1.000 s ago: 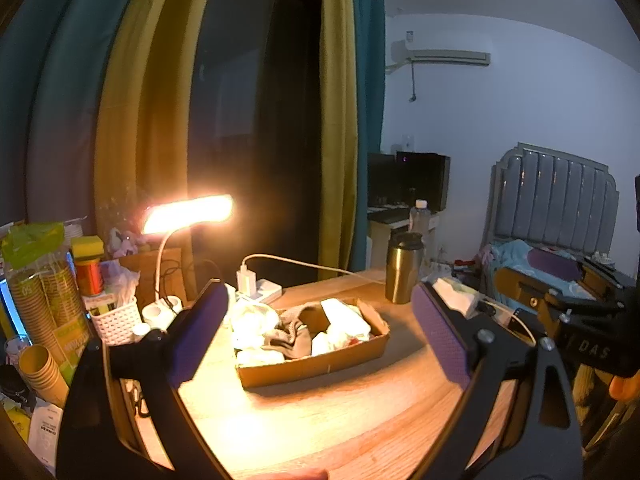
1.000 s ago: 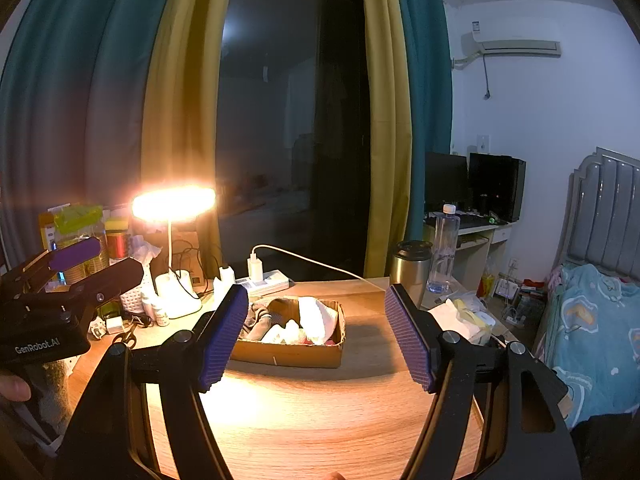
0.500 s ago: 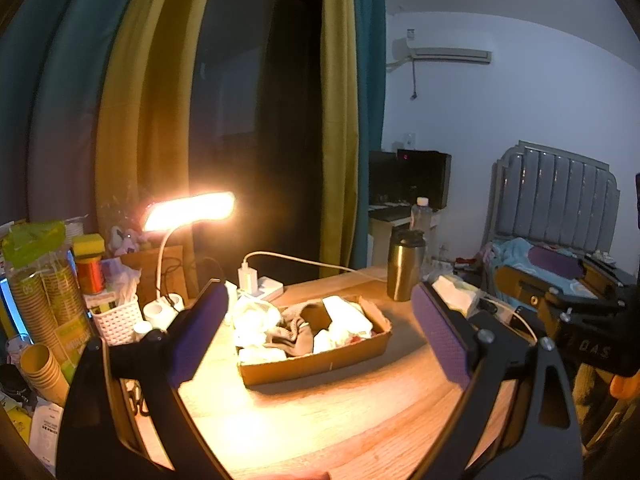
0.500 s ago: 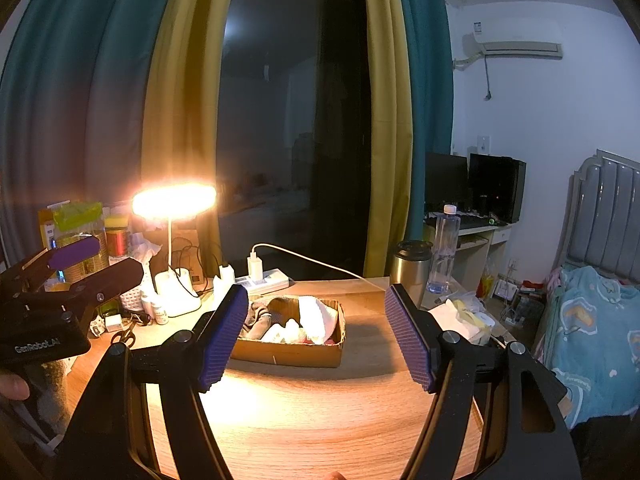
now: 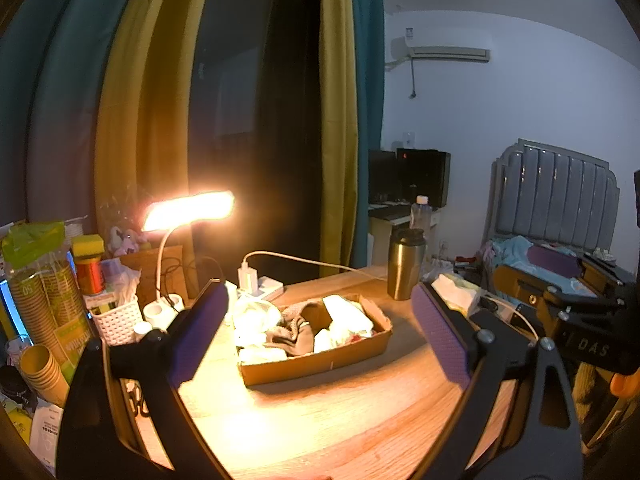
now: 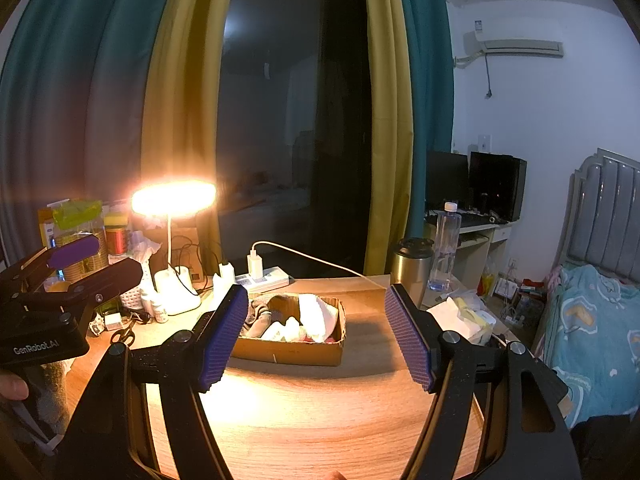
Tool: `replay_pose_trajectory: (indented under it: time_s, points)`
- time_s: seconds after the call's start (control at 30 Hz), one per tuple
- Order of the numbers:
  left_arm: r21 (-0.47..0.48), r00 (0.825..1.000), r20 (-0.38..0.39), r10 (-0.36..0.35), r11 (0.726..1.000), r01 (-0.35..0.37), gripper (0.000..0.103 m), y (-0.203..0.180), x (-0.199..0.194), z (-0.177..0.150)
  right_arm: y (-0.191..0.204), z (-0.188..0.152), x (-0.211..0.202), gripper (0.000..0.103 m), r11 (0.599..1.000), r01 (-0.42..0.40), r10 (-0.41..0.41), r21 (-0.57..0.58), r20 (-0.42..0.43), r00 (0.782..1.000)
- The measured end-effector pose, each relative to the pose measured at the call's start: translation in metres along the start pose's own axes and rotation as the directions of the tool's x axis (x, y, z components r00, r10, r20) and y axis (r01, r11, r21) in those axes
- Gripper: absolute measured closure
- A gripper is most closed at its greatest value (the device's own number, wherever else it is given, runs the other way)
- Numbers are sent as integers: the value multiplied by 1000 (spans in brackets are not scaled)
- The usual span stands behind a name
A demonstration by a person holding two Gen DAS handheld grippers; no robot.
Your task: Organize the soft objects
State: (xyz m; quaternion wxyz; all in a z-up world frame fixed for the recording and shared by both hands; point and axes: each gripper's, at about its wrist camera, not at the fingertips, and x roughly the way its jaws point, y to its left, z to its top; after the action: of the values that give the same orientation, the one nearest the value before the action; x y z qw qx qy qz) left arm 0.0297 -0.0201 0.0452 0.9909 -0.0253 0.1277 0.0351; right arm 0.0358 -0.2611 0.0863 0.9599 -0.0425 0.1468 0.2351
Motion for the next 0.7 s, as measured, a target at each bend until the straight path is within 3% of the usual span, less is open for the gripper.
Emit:
replay_pose_trajectory:
  time_s: [0.7]
  points:
    - [2,1000,-16,1,1000,-1,9,-2,11,-1,-1,-3,2,29,1000,-6,6,-2,-9,1000]
